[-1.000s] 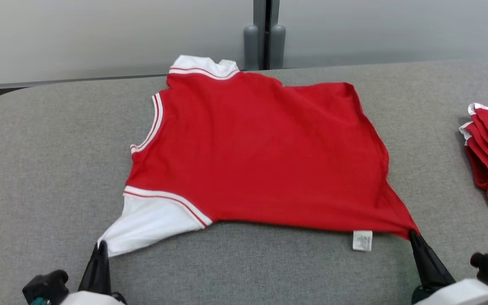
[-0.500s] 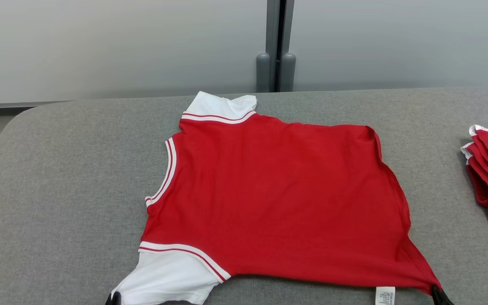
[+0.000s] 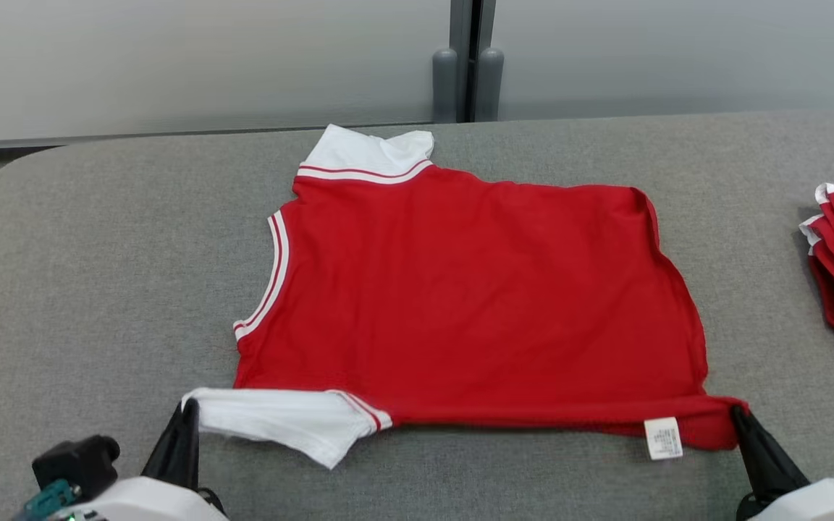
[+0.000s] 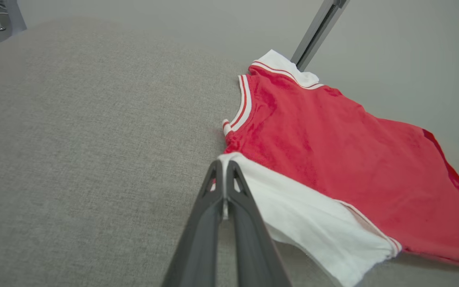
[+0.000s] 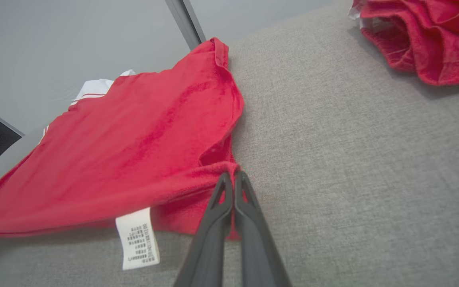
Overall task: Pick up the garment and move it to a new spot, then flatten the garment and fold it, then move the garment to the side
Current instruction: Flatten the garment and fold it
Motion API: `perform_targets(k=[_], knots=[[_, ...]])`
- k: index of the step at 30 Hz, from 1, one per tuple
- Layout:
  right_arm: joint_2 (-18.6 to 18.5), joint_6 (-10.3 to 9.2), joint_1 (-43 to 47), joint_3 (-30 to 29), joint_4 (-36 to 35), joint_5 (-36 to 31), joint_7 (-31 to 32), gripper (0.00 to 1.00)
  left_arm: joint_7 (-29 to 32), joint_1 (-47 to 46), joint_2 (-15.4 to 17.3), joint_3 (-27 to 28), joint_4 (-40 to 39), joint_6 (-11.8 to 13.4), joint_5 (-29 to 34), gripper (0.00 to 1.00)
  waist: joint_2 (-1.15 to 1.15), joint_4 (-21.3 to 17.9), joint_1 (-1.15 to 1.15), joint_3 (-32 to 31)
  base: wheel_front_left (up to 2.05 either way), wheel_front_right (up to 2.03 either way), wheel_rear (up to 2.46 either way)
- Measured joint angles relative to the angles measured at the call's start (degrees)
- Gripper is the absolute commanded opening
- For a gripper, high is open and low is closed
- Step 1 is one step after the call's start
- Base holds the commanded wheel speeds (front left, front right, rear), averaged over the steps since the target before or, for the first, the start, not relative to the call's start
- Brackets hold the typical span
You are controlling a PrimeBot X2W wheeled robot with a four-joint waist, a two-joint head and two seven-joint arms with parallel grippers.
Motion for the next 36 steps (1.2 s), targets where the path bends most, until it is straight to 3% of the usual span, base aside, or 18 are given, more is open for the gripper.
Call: perform_targets(k=[5,14,15,16,17,18,23,27,32,36], knots=[[-1.5,0.0,-6.4,0.1,0.6,0.0,2.0,0.0,0.0,-9.1,1.9,-0.5,3.9,-1.3,0.7,0.0,0.0,-0.5,0.0,3.5,0.0,0.0,0.0],[-3.6,0.0,-15.7,4.3,3.4,0.8,0.8,0.0,-0.4,-21.9,1.5,-1.8,13.4,-3.4,-0.7,0.0,0.0,-1.1,0.0,9.3,0.0,0.0,0.0],[-3.7,-0.01,-16.3,5.0,3.7,0.9,0.4,0.17,-0.8,-22.5,1.4,-1.9,14.2,-3.4,-0.7,0.22,0.0,-1.2,0.0,9.7,0.0,0.0,0.0],[-3.7,-0.01,-16.8,5.5,3.8,0.9,-0.1,0.43,-1.3,-22.9,1.4,-1.9,14.9,-3.4,-0.6,0.85,0.0,-1.4,0.0,10.0,0.0,0.0,0.0],[-3.9,-0.01,-17.1,6.1,3.7,0.8,-0.9,0.81,-2.0,-23.2,1.3,-2.0,15.4,-3.4,-0.4,1.0,0.0,-1.5,0.0,10.3,0.0,0.0,0.0],[-4.1,-0.01,-17.3,6.6,3.6,0.7,-2.0,1.0,-3.2,-23.2,1.1,-2.0,15.6,-3.4,-0.2,1.0,0.0,-1.5,0.0,10.5,0.0,0.0,0.0],[-4.7,-0.01,-17.6,5.8,1.5,-3.0,-7.8,1.0,-12.6,-22.9,0.8,-2.3,14.5,-1.6,4.2,1.0,0.0,-1.5,0.0,10.5,0.0,0.0,0.0],[-4.2,-0.01,-17.0,1.9,-2.1,-8.7,-9.4,1.0,-20.2,-21.2,0.4,-2.7,12.0,0.1,7.2,1.0,0.0,-1.4,0.0,9.5,0.0,0.0,0.0],[-2.2,0.0,-12.8,-2.8,-6.8,-16.2,-9.7,1.0,-22.8,-18.0,0.2,-3.8,8.0,1.6,10.8,1.0,0.0,-1.3,0.0,7.4,0.0,0.0,0.0],[-0.7,-0.01,-9.1,-4.6,-9.1,-18.5,-9.8,1.0,-23.0,-14.7,0.4,-4.8,6.7,2.2,12.6,1.0,0.0,-1.5,0.0,5.9,0.0,0.0,0.0]])
